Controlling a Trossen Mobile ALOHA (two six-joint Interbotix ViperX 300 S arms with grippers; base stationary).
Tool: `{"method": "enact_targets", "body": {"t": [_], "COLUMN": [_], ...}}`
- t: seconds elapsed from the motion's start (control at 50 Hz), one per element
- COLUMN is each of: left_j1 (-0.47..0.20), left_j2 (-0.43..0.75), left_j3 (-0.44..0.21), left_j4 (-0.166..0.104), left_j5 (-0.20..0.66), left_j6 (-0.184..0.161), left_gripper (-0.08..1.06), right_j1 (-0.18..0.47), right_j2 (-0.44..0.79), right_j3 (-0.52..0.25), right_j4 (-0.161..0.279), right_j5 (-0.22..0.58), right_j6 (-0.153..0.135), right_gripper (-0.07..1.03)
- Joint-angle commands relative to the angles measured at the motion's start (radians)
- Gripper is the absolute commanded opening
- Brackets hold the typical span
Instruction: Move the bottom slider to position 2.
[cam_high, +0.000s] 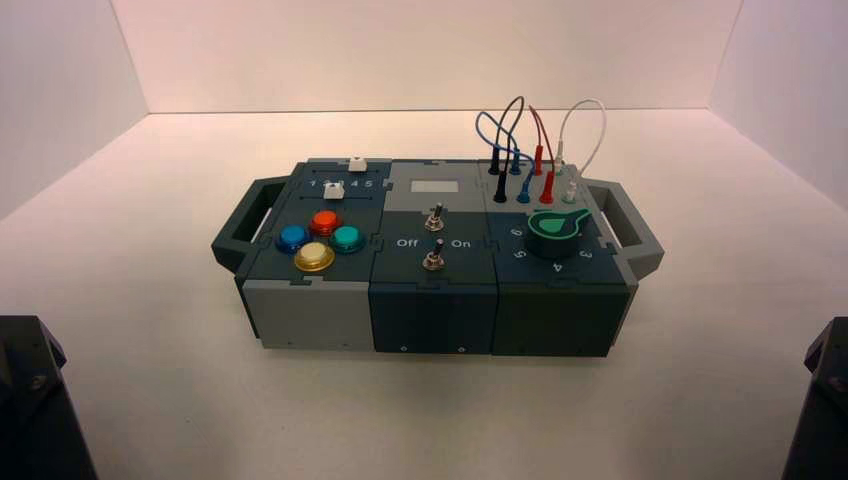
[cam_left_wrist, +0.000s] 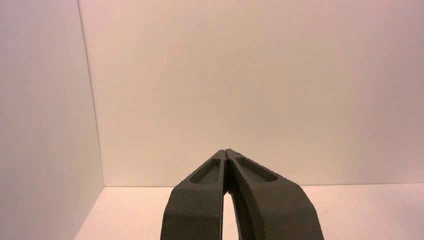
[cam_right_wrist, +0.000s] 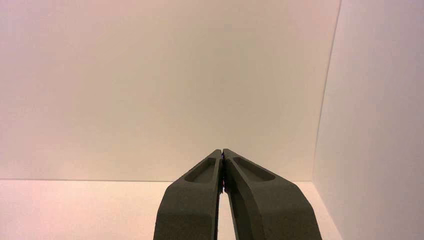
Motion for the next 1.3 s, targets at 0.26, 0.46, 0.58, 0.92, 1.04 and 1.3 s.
{"method": "enact_targets", "body": {"t": [0.26,0.46,0.58,0.92,1.04,1.3], "left_j1": [-0.005,-0.005,-0.011,-0.104,-0.133,-0.215], "left_j2": [0.009,0.009,0.012,0.156,0.244,0.393], "left_j3": [-0.037,-0.038,-0.048,-0.138,-0.190,-0.331], "left_j4": [0.005,0.005,0.005,-0.006,-0.008,-0.011], "left_j5": [-0.002,0.003,0.037,0.189,0.284,0.606], "left_j6": [0.003,0.005,0.003,-0.029,-0.034,-0.048], "left_gripper": [-0.03,-0.03,-0.03,-0.03,-0.03,-0.03], "right_j1": [0.005,0.008,0.061,0.250,0.278,0.322], "right_j2": [-0.008,-0.008,-0.002,0.046,0.072,0.147], "right_j3": [-0.034,-0.035,-0.038,-0.097,-0.127,-0.166], "right_j4": [0.003,0.005,0.003,0.048,0.078,0.112], "right_j5": [0.000,0.003,0.018,0.172,0.250,0.364], "right_j6": [0.003,0.003,0.005,0.006,0.006,0.006], "right_gripper": [-0.02,-0.02,-0.02,-0.02,-0.02,-0.02]}}
